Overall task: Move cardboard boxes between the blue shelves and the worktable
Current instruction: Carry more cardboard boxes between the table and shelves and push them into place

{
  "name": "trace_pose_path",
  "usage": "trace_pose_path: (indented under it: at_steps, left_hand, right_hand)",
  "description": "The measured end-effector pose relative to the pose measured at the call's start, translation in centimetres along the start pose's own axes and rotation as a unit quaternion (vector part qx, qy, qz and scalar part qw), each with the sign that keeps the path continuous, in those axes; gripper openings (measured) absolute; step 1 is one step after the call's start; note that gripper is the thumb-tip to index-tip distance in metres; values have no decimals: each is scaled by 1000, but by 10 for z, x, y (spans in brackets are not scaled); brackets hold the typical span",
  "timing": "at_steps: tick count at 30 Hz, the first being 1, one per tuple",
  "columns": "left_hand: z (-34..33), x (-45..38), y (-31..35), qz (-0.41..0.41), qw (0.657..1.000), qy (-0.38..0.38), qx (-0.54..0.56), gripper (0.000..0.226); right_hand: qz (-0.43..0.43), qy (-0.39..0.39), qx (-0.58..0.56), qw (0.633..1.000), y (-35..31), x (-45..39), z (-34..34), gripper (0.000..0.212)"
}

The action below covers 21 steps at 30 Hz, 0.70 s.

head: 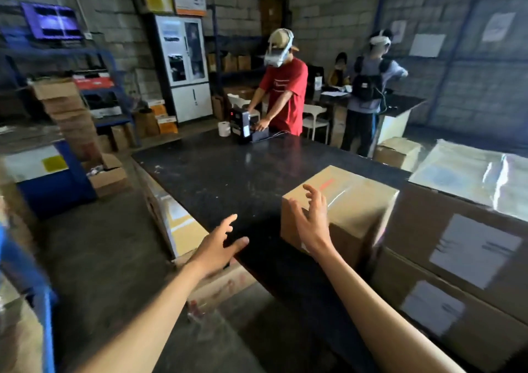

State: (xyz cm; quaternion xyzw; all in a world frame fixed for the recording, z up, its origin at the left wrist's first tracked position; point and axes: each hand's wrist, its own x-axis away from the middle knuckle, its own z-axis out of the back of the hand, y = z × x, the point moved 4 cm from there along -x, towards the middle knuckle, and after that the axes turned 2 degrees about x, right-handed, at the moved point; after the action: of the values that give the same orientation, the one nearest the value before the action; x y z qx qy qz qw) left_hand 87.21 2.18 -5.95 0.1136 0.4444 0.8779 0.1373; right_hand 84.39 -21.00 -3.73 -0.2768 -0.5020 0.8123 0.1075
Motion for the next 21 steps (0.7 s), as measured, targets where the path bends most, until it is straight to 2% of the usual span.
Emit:
trace_pose_path:
  at_steps: [7, 12, 17, 21]
  left_hand:
    - [-65, -94, 15, 10, 998, -64, 18, 68]
    - [-101, -151, 28, 23, 996, -73, 38, 65]
    - [-128, -193, 25, 24, 998, -62, 5, 69]
    - [-144, -219, 19, 69, 996, -53, 13, 77]
  right_hand:
    - [-57, 22, 6, 998, 84, -51, 55, 52]
    - [-101, 69, 77, 989, 127, -71, 78, 55]
    - [-156, 54, 89, 982, 171, -75, 75, 72]
    - [-183, 11, 26, 983, 188, -68, 67, 94]
